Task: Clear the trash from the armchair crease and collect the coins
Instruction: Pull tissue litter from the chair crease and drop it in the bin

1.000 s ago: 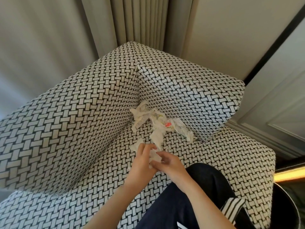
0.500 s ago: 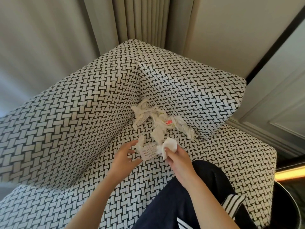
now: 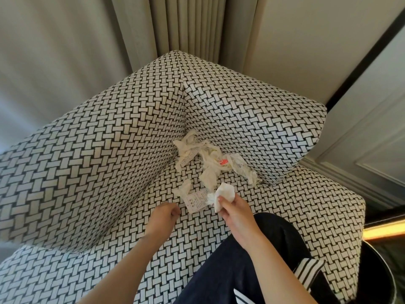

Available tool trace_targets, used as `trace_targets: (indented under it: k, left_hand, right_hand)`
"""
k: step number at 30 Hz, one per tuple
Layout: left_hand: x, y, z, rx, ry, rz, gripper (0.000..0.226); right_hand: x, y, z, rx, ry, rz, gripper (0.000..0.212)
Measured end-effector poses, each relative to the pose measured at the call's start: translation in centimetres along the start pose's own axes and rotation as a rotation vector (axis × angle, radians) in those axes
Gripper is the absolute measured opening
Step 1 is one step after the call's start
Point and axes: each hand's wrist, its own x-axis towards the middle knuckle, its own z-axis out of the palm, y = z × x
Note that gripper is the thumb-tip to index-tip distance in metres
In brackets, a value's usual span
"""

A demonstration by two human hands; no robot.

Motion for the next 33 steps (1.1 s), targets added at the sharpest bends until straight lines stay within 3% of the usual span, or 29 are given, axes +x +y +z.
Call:
trace_targets:
  k: [7,12,19,26,33]
  left_hand:
    - [3.2,2.4,-1.3,0.037,-0.101,0.137,0.065]
    - [4.1,2.8,-1.1,0.05,-0.127,0.159,0.042]
    - [2.3,1.8,-0.5,-0.151,-0.002,-0.052,0.018]
    - [-1.2,1.3,-1.0,-0.593,-0.075,-0.222,0.02]
    - [-1.0,6.4,-2.5,-0.915,-0.124,-0.214,0.022]
  right_hand:
    - [0.0,-0.1,0.1,0.027,0.001,0.011,0.021]
    - [0.0,0.0,0.0,0.057,0.003,0.018,0.02]
    - [-0.1,0.1,-0.2,0.03,0.011,0.004,0.02]
    - [-0.3,-0.3,-0.1,0.053,0.016,0.04,0.022]
    - [-1.7,-3.2,-1.9,0.235,0.049,0.018,0.022]
